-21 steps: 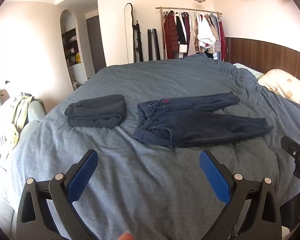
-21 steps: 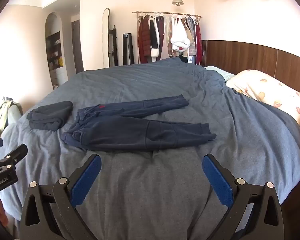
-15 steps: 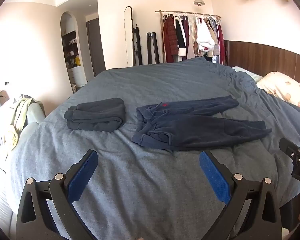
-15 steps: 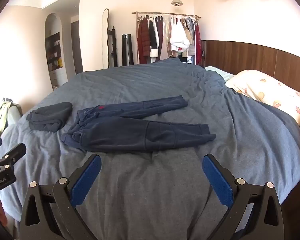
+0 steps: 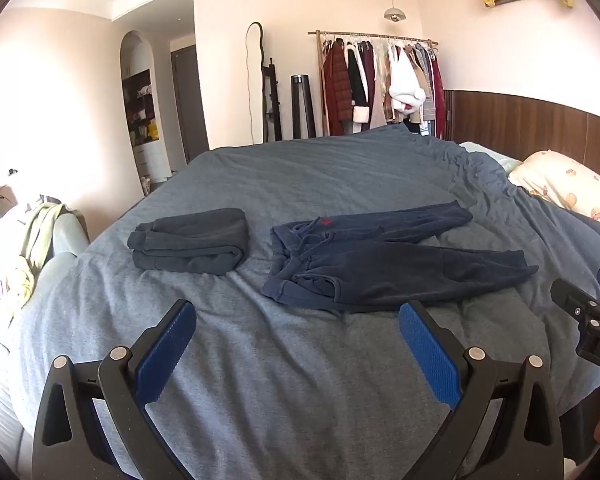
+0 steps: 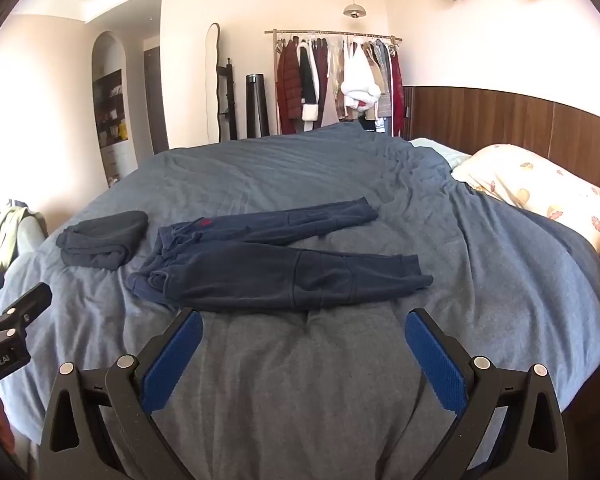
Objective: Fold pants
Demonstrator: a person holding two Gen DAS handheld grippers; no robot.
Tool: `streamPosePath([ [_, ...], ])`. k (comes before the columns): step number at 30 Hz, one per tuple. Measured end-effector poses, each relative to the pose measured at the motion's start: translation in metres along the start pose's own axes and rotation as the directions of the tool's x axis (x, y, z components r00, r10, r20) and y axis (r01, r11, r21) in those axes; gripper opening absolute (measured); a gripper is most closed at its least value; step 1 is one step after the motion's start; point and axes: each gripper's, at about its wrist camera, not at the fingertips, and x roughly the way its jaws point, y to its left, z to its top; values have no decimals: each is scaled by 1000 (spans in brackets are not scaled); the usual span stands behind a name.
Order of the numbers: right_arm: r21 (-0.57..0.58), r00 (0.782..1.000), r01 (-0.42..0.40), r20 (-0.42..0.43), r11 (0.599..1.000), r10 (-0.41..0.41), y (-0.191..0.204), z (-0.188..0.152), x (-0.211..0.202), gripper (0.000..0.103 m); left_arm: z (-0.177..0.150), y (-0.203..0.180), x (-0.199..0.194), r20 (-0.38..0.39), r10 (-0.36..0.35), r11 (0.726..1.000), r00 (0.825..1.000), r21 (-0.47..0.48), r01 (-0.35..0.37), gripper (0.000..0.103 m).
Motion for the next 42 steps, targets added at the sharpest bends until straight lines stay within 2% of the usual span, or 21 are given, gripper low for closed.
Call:
streamPosePath([
  [42, 11, 1000, 1, 5, 1000, -1, -3, 2, -1, 103, 0, 2, -4, 22, 2, 1000, 1000, -1, -2, 103],
])
